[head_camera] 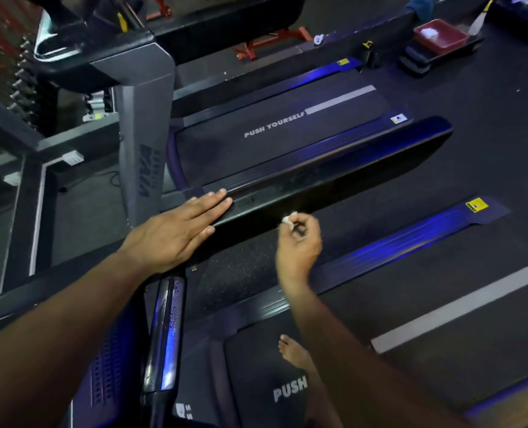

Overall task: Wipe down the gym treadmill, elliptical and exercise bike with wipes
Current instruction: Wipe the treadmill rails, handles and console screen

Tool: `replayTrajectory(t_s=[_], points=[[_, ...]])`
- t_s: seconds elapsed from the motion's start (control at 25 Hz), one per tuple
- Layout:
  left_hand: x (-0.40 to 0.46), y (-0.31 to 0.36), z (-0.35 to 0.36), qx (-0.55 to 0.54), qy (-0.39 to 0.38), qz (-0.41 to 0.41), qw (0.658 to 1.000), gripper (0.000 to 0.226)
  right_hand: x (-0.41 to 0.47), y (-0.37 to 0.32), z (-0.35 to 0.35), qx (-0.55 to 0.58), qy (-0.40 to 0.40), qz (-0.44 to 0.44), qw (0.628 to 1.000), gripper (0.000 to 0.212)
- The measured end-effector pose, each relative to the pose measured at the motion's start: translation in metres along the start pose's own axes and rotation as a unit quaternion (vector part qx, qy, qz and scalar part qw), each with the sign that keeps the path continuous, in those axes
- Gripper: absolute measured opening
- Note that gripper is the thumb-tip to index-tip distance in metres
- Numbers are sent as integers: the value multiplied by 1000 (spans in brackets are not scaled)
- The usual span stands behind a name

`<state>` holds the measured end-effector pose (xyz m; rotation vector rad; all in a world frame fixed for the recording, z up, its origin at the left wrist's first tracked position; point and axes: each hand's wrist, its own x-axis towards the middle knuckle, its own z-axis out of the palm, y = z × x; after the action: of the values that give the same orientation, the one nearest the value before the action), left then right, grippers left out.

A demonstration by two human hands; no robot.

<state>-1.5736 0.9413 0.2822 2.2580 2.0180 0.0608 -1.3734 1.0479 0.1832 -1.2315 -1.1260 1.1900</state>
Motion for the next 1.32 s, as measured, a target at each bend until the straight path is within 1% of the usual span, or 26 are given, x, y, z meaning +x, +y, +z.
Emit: replayTrajectory(t_s=[0.08, 0.2, 0.28, 0.32, 0.36, 0.4, 0.48, 0.52, 0.56, 0.64, 0.72, 0.8, 0.88, 0.96, 1.08, 1.12, 1.16, 1.2, 1.24, 1.32], points=[[-1, 3, 1, 2, 1, 2, 1000, 56, -44, 4, 21, 8, -61, 18, 998, 36], [0, 2, -1, 2, -2, 11, 1000, 56, -89, 0, 43, -4, -165, 51, 985, 26], [0, 2, -2, 0, 2, 2, 1000, 57, -89, -6, 41, -18, -215, 56, 975, 25], [-1, 3, -3, -3, 4, -5, 1000, 57, -79, -10, 33, -27, -224, 37, 973, 26], [-2, 3, -3, -5, 4, -12, 1000, 57, -64, -14, 20, -39, -219, 11, 975, 26], [-3, 3, -4, -7, 2, -18, 1000, 57, -43, -17, 5, -49, -193, -12, 980, 23], [-3, 4, -4, -9, -1, -29, 1000, 57, 11, -24, -30, -57, -88, -49, 993, 9], [-4, 5, -4, -7, 0, -35, 999, 57, 40, -28, -46, -63, -28, -63, 996, 6], [-5, 6, -4, -5, 2, -41, 999, 58, 66, -33, -59, -66, 17, -69, 995, 8], [-5, 7, -4, -4, 7, -43, 999, 59, 100, -42, -67, -63, 53, -77, 994, 6], [-5, 7, -4, -6, 11, -39, 999, 59, 98, -45, -54, -55, 69, -82, 993, 13], [-5, 5, -3, -5, 19, -39, 999, 59, 68, -41, -31, -33, 49, -87, 994, 18], [-6, 5, -3, -8, 22, -41, 999, 59, 19, -32, -8, -28, 5, -93, 995, 23], [-6, 7, -3, -9, 23, -44, 999, 60, -29, -27, 12, -27, -46, -81, 995, 26], [-6, 7, -3, -14, 22, -46, 999, 60, -72, -27, 30, -34, -173, -49, 983, 13], [-7, 7, -3, -14, 23, -47, 999, 60, -75, -30, 30, -35, -207, -47, 976, 10], [-7, 6, -3, -13, 25, -49, 998, 60, -70, -32, 26, -36, -221, -56, 973, 11], [-7, 6, -4, -12, 27, -53, 998, 61, -59, -36, 18, -40, -213, -71, 974, 13], [-6, 7, -5, -13, 29, -56, 998, 62, -43, -40, 6, -45, -186, -93, 977, 16], [-6, 9, -7, -13, 30, -60, 998, 64, 3, -48, -23, -52, -95, -127, 986, 13]])
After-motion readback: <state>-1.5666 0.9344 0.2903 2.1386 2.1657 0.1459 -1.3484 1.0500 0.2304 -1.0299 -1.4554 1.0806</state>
